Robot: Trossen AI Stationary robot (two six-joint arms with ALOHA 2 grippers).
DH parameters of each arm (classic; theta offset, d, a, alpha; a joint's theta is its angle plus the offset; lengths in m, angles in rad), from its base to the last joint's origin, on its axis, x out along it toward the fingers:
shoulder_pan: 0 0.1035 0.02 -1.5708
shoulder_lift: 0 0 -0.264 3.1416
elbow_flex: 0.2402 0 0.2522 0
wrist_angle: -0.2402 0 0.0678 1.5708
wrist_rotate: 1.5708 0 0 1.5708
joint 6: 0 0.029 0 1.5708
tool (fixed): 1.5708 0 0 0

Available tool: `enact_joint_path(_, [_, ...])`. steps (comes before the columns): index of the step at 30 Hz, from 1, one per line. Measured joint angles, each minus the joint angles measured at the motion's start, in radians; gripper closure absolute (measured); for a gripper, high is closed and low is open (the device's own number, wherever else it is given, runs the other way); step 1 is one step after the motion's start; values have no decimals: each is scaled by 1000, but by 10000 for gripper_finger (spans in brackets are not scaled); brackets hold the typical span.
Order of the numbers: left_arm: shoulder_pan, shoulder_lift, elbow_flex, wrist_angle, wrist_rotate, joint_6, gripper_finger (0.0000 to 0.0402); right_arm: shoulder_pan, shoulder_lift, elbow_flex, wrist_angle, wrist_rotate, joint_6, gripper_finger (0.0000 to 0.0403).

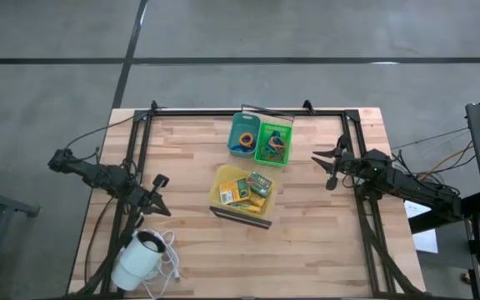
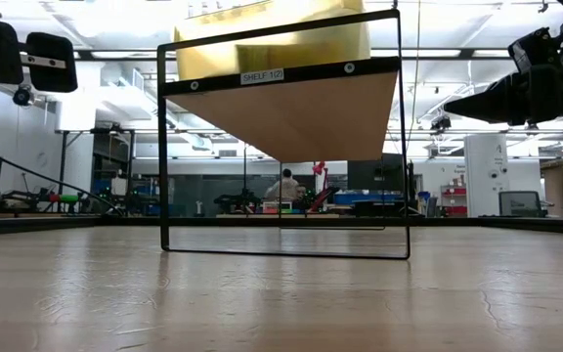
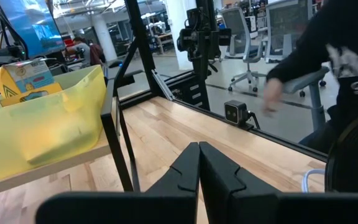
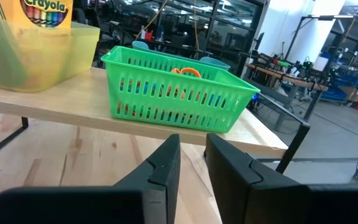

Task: Pick & Place Office Desk Supplies
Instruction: Return to Home Position

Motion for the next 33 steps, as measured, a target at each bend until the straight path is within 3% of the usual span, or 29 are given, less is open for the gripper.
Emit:
enact_joint_path(18, [0, 0, 0, -1, 0, 0, 390, 0, 0, 0, 0, -1, 0, 314])
enact_joint_path(33, [0, 0, 0, -1, 0, 0, 390, 0, 0, 0, 0, 0, 0, 329])
